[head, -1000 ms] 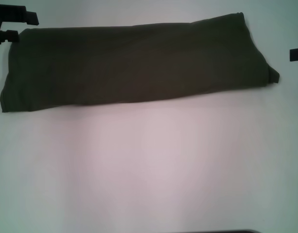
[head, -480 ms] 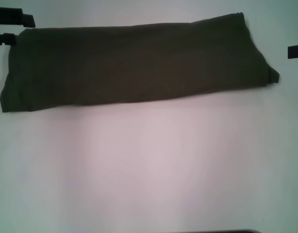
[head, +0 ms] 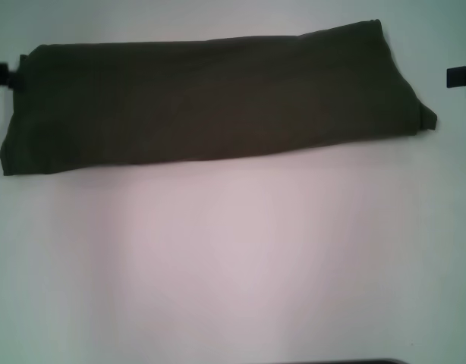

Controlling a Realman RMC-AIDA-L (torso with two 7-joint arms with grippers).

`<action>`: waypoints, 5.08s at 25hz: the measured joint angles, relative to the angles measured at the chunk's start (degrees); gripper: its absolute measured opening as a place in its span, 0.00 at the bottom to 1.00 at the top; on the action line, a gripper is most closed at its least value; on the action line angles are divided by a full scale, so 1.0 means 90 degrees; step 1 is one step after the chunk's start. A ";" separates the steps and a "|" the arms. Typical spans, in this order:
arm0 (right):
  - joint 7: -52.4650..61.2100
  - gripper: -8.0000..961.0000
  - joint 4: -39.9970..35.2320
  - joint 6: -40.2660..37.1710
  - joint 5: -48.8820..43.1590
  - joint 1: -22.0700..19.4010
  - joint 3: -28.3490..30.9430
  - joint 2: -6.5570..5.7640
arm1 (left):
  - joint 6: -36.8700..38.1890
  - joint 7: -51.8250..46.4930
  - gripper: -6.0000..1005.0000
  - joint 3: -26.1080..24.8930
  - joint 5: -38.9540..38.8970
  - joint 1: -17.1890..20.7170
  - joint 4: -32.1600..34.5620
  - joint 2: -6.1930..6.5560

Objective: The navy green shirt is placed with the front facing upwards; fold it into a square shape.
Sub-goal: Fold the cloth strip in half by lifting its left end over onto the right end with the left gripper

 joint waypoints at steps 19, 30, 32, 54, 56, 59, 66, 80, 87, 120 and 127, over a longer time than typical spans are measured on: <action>0.0051 0.98 0.0006 -0.0011 -0.0031 -0.0035 -0.0001 0.0020 | -0.0931 0.0167 0.70 0.0314 0.0676 0.0040 0.0977 -0.0063; 0.0058 0.98 0.0006 -0.0019 -0.0030 -0.0042 0.0000 -0.0005 | -0.0990 0.0168 0.67 0.0329 0.0674 -0.0168 0.1286 -0.0111; 0.0059 0.98 0.0006 -0.0042 -0.0030 -0.0043 0.0000 -0.0010 | -0.0974 0.0172 0.67 0.0329 0.0674 -0.0195 0.1296 -0.0136; 0.0296 0.98 -0.0002 -0.0083 -0.0076 -0.0012 -0.0052 -0.0101 | -0.0933 0.0018 0.30 0.0808 0.0781 -0.0406 0.1474 -0.0059; 0.0410 0.98 -0.0003 -0.0097 -0.0227 -0.0005 -0.0065 -0.0151 | -0.0928 0.0016 0.22 0.0808 0.0784 -0.0425 0.1474 -0.0060; 0.0610 0.98 -0.0004 -0.0128 -0.0676 0.0019 -0.0067 -0.0261 | -0.0897 0.0015 0.17 0.0809 0.0785 -0.0469 0.1474 -0.0072; 0.0668 0.98 0.0044 0.0088 -0.1451 0.0120 -0.0069 -0.0208 | -0.0882 0.0011 0.05 0.0805 0.0762 -0.0518 0.1464 -0.0067; 0.0514 0.98 0.0683 0.1640 -0.1469 0.0593 -0.0248 0.0352 | -0.0927 0.0019 0.02 0.0803 0.0756 -0.0531 0.1465 -0.0104; 0.0562 0.98 0.0902 0.1932 -0.1549 0.0677 -0.0501 0.0409 | -0.0938 0.0044 0.02 0.0770 0.0734 -0.0497 0.1465 -0.0120; 0.0413 0.98 0.0925 0.2641 -0.1487 0.0902 -0.0567 0.0939 | -0.1028 0.0070 0.02 0.0808 0.0743 -0.0474 0.1485 -0.0167; 0.0278 0.98 0.0957 0.2605 -0.1488 0.0988 -0.0572 0.1051 | -0.1018 0.0076 0.02 0.0802 0.0761 -0.0457 0.1478 -0.0186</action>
